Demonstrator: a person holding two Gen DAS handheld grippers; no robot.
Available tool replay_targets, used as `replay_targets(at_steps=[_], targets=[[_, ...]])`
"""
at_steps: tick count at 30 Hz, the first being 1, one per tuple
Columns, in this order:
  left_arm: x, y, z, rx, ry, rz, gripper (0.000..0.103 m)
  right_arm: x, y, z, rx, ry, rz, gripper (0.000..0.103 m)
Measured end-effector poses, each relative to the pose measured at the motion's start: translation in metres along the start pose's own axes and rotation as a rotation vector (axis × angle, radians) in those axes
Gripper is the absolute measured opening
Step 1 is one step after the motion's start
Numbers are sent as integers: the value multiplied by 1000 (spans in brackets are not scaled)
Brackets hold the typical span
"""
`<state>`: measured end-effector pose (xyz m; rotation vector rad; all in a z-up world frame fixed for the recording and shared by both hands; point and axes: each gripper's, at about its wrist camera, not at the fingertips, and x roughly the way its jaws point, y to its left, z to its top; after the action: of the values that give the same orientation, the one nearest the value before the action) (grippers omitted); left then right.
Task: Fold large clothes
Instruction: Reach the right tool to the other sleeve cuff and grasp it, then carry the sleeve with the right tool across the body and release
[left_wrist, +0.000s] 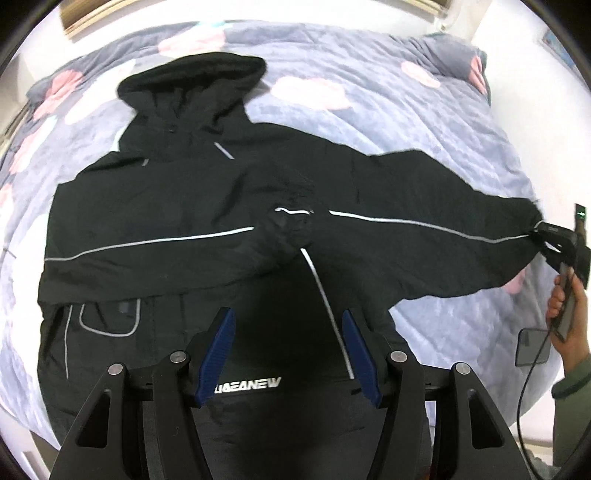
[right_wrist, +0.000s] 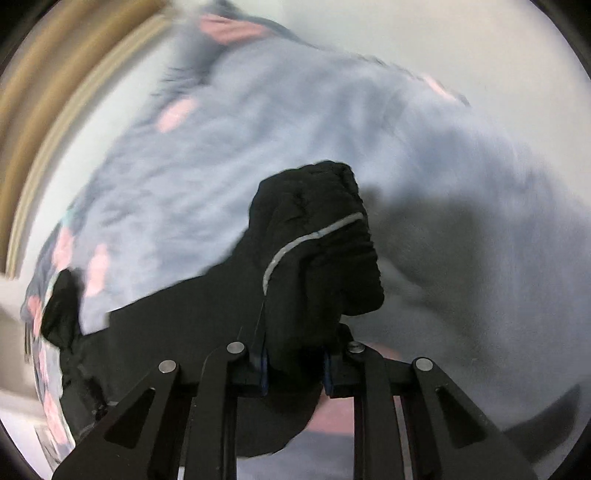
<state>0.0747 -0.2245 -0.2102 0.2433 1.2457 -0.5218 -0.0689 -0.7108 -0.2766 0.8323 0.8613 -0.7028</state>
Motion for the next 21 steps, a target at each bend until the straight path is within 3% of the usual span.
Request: replay_targets(at_steps=[9,21], targets=[[-27,48,-24,-74,-50,-44,62,-61,132,-48,-262,-44,82,23],[-51,109,-58,-64,-55,-44,62,-62,334,-167,-646,-32,89,23]])
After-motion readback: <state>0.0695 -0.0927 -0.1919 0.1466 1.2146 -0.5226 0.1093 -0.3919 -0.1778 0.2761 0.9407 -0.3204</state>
